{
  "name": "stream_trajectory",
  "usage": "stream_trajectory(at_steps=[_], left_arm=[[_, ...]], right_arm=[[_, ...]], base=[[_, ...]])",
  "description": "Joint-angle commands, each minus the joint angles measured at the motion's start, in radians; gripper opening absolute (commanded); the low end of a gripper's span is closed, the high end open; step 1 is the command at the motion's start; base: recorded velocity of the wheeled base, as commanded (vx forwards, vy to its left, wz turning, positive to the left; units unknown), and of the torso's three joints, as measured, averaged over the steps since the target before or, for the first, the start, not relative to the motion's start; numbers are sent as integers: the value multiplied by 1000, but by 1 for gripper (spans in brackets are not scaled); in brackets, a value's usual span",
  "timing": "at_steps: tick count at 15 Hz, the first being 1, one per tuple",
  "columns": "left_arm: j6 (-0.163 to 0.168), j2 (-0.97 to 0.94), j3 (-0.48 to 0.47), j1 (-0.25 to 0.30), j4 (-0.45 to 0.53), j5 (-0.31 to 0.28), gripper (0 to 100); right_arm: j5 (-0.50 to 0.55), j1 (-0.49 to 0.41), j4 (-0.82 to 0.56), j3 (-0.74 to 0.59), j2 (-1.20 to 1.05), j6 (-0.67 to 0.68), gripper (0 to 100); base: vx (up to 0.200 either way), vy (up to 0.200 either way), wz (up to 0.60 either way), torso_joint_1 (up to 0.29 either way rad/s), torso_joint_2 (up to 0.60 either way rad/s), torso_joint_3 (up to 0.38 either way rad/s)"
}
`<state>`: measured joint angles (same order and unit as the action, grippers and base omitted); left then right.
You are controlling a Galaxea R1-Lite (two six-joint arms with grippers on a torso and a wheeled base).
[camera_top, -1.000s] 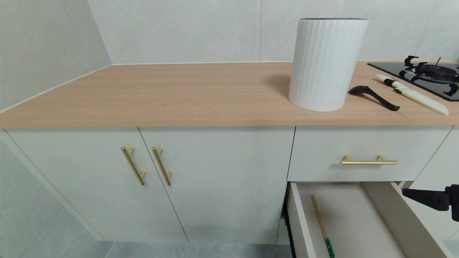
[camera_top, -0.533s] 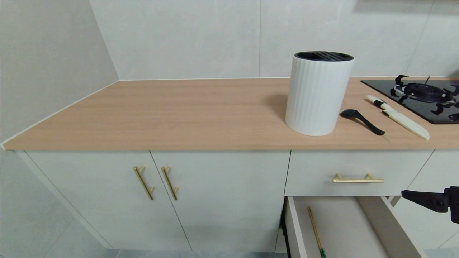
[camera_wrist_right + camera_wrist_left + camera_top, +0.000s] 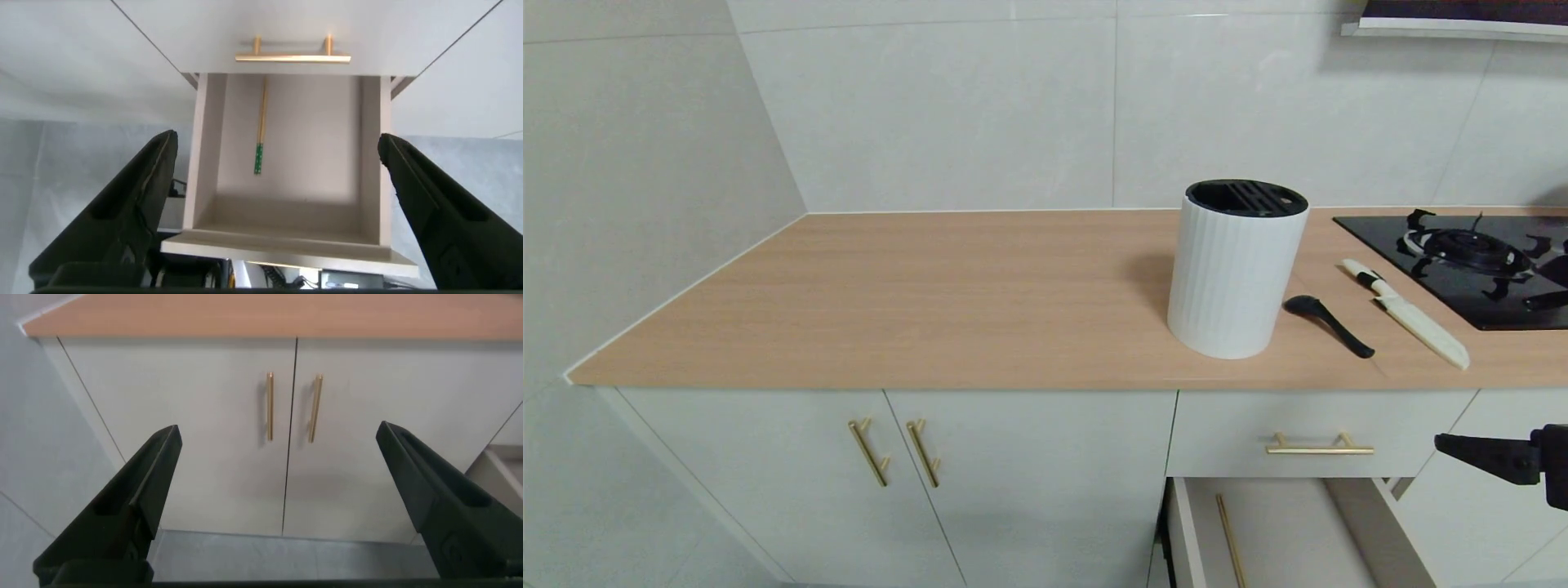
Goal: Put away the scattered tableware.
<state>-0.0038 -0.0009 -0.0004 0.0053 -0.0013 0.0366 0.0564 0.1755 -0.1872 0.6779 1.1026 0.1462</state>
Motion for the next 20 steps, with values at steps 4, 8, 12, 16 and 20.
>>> stream_trajectory(at_steps=[4, 8, 12, 16, 20], left_arm=[[-1, 1, 0, 1, 0, 0, 100], [1, 1, 0, 1, 0, 0, 100], [-1, 1, 0, -1, 0, 0, 100], [1, 1, 0, 1, 0, 0, 100], [1, 1, 0, 1, 0, 0, 100]], right_arm=[[-27, -24, 71, 6, 69, -76, 100], [-182, -160, 353, 115, 350, -135, 100], [-320, -228, 473, 255, 603, -218, 100], [-320, -226, 594, 394, 747, -218, 100], [-332, -246, 618, 419, 884, -234, 100]], base=[[0, 0, 0, 69, -148, -84], [0, 0, 0, 0, 0, 0], [0, 0, 0, 0, 0, 0], [0, 0, 0, 0, 0, 0], [0, 0, 0, 0, 0, 0]])
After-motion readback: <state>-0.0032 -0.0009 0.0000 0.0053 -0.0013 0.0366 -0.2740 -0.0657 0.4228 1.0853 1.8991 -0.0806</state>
